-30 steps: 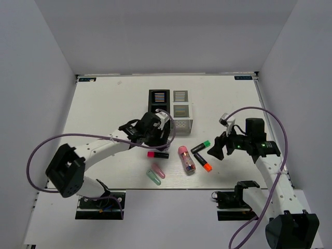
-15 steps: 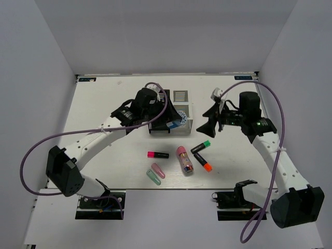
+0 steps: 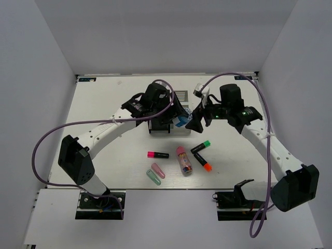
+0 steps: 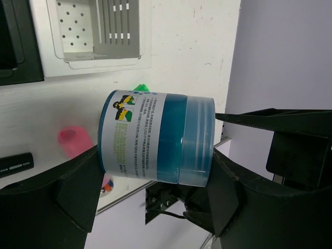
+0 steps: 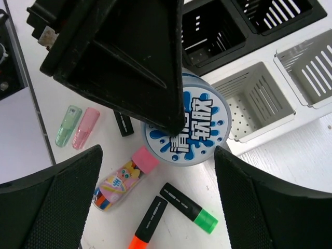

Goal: Sort the stationery into containers
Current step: Place the stationery in the storage box.

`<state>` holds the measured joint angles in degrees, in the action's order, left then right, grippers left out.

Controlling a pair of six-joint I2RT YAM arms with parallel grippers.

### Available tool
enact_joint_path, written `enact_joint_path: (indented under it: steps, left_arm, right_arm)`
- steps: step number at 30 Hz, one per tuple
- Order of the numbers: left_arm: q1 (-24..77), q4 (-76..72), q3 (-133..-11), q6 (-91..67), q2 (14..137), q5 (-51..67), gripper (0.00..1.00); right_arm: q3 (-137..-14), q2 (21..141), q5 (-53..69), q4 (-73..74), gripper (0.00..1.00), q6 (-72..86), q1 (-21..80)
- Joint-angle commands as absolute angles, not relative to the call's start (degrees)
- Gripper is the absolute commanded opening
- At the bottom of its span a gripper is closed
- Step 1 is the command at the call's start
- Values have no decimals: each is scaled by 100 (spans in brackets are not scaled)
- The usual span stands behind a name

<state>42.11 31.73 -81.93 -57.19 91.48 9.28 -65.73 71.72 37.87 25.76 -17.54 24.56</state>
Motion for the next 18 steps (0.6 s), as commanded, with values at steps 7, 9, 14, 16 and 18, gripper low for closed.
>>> enact_joint_path:
  steps: [7,9,14,16,18]
  left_arm:
    - [4245,2883,-8517,-5933,8886,1257,0]
    - [4263,2874,-8420,-5941,8834,1257,0]
    - [4271,2751,-8280,-5994,8745,1371,0]
    - [4280,2699,-8210,-6029,8710,1406,0]
    - [4263,2663,-8139,-6038,8684,1450,0]
  right_arm:
    - [-6776,7374,2848,2620,90,-1749,2751]
    - [-6829,7427,2812,2645,90,-1714,2768]
    - [-7066,7593,2883,2699,90,-1617,2804]
    - [-7093,7620,2909,2628,90,-1547,2813]
    - [-7154,7681,2953,2575,90,-1521,2821]
